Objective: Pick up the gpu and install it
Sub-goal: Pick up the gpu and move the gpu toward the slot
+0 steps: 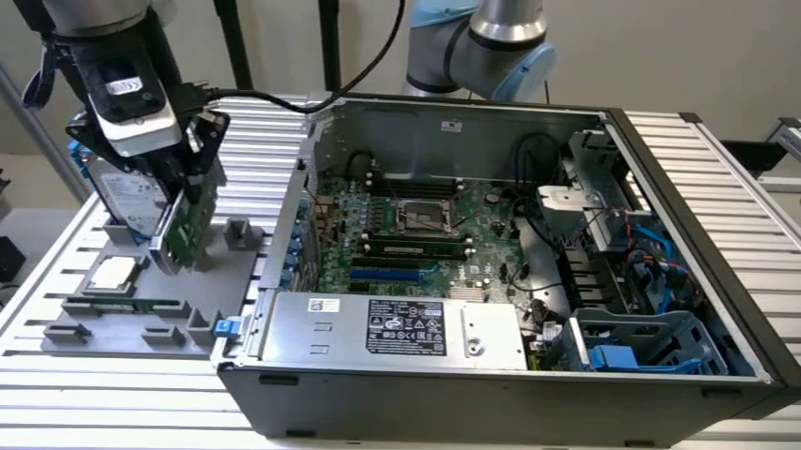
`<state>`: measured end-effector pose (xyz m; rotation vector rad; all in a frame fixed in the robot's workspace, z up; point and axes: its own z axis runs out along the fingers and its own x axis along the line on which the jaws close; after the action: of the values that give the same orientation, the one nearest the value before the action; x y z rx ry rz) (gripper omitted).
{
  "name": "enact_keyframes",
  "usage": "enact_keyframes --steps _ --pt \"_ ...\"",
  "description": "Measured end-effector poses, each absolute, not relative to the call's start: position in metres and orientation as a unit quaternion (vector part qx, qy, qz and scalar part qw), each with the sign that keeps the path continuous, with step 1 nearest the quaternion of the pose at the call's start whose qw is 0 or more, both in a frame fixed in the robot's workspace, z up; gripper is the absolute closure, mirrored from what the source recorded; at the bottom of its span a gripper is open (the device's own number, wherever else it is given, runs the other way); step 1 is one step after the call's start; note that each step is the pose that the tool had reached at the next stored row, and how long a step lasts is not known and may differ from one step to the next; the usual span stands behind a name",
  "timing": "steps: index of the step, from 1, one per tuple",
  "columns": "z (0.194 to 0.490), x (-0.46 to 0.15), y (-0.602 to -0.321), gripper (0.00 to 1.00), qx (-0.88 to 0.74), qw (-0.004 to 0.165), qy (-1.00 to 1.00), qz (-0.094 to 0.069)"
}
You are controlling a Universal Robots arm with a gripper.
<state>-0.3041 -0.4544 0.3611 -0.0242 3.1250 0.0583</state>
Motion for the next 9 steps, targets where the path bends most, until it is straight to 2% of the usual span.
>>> enact_keyframes --steps 9 --pt "0.407 -0.268 -0.457 1.00 -0.008 0.005 1.000 0.019"
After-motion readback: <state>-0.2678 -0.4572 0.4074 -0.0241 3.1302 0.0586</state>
